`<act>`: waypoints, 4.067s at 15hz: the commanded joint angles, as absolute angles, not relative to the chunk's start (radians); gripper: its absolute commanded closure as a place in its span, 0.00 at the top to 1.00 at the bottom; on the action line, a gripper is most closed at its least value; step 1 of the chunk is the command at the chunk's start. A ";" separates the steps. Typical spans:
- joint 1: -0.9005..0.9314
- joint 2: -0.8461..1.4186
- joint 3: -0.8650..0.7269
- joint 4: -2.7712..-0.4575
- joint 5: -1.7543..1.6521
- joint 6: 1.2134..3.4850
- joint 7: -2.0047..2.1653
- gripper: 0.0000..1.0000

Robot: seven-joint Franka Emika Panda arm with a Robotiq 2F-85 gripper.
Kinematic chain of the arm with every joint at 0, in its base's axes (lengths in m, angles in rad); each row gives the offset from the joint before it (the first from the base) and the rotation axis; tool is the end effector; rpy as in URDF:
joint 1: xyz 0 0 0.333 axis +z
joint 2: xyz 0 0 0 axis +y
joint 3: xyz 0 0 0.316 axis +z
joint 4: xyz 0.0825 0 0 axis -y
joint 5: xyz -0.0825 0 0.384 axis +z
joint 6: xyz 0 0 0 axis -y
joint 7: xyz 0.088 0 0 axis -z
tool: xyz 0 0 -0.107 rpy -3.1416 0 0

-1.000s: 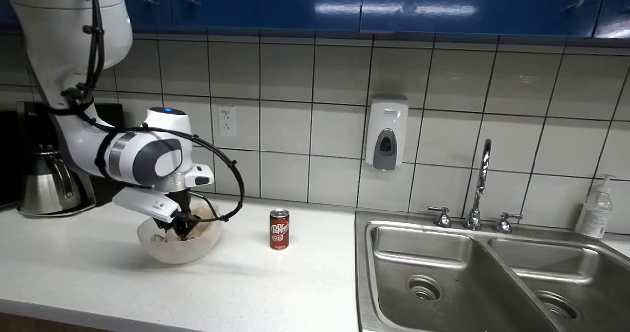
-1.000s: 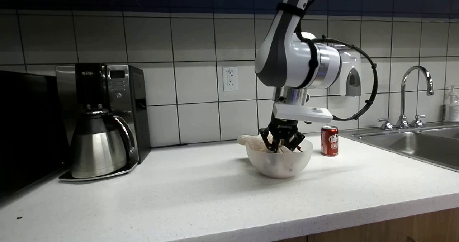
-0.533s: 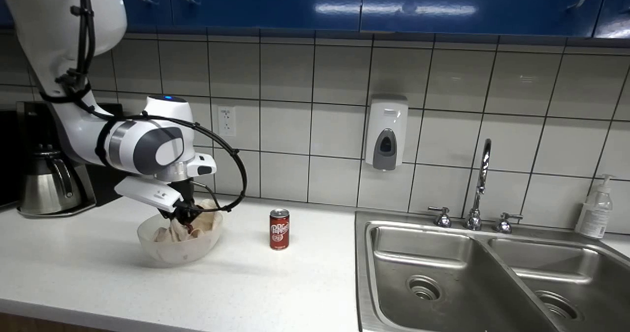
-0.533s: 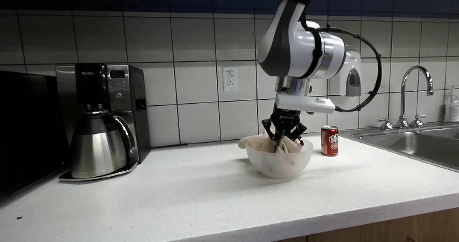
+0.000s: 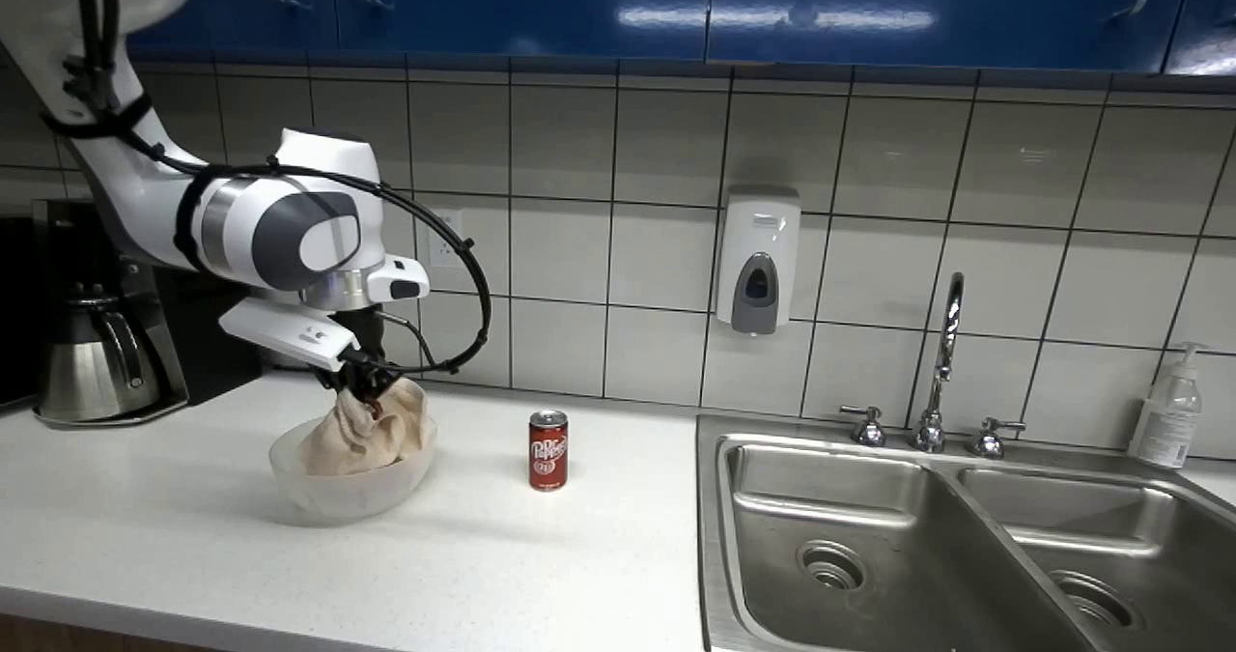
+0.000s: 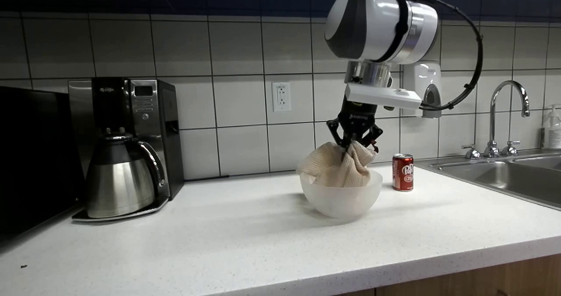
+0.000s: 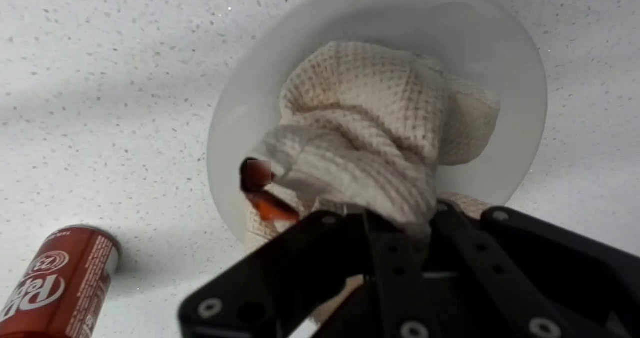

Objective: Remove the towel from the bowl

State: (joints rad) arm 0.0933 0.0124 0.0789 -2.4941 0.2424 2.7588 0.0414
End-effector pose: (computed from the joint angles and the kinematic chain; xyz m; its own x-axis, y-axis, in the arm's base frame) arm 0.4860 0.0744 0.3054 0.9689 -0.0983 0.2272 -0.0642 -0.9862 -0.1529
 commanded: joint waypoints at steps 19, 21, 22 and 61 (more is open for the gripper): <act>0.040 -0.551 0.009 -2.624 0.214 2.439 0.072 0.02; 0.014 -0.598 -0.002 -2.650 0.195 2.396 0.075 0.02; -0.001 -0.618 -0.010 -2.663 0.187 2.373 0.076 0.02; -0.223 -0.317 -0.052 -2.771 -0.123 2.593 0.319 1.00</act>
